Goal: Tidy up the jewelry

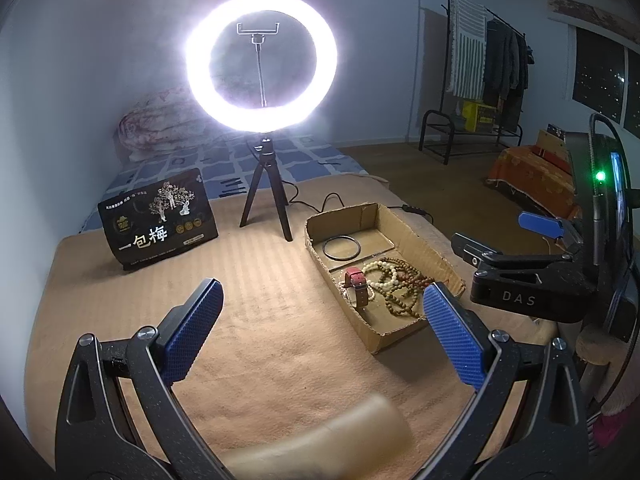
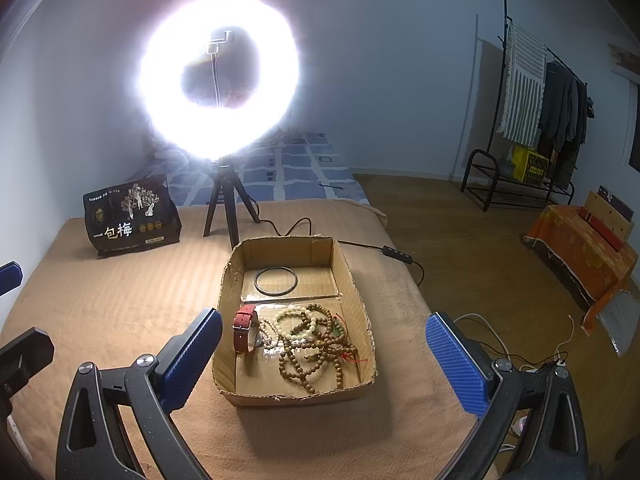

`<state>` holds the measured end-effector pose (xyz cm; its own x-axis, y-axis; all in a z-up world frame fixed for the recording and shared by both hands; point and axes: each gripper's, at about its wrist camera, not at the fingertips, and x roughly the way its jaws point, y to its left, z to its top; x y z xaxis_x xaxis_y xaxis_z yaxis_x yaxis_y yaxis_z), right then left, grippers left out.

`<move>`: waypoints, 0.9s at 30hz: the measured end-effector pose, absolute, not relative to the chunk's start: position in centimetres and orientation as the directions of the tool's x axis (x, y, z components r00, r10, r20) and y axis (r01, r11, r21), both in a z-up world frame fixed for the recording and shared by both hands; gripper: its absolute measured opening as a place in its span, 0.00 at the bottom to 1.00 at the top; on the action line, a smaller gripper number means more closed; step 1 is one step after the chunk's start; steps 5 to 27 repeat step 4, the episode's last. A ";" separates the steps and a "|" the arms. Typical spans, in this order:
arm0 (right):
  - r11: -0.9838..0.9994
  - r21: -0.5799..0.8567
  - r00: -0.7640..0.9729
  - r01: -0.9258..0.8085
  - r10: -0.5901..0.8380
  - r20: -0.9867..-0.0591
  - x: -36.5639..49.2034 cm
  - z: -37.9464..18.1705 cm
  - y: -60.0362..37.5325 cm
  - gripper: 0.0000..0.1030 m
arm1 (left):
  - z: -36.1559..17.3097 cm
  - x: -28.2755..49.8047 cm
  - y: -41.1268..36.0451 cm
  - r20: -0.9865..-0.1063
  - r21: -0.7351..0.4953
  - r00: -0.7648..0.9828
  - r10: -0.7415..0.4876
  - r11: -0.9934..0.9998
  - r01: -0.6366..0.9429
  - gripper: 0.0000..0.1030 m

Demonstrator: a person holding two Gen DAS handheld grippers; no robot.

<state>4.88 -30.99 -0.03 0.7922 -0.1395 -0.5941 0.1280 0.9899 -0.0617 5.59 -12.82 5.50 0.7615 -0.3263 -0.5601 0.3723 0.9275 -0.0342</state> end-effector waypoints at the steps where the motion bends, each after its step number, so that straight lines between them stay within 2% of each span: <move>1: 0.990 -0.063 0.791 0.127 -0.139 -0.596 4.9 0.0 -31.0 1.00 | 5.5 5.6 -12.7 -0.556 -0.029 0.766 -0.322 0.929 0.369 0.99; 27: 0.990 -0.068 0.789 0.124 -0.140 -0.598 4.8 -0.1 -30.9 1.00 | 5.4 5.7 -12.6 -0.557 -0.027 0.768 -0.317 0.930 0.365 0.99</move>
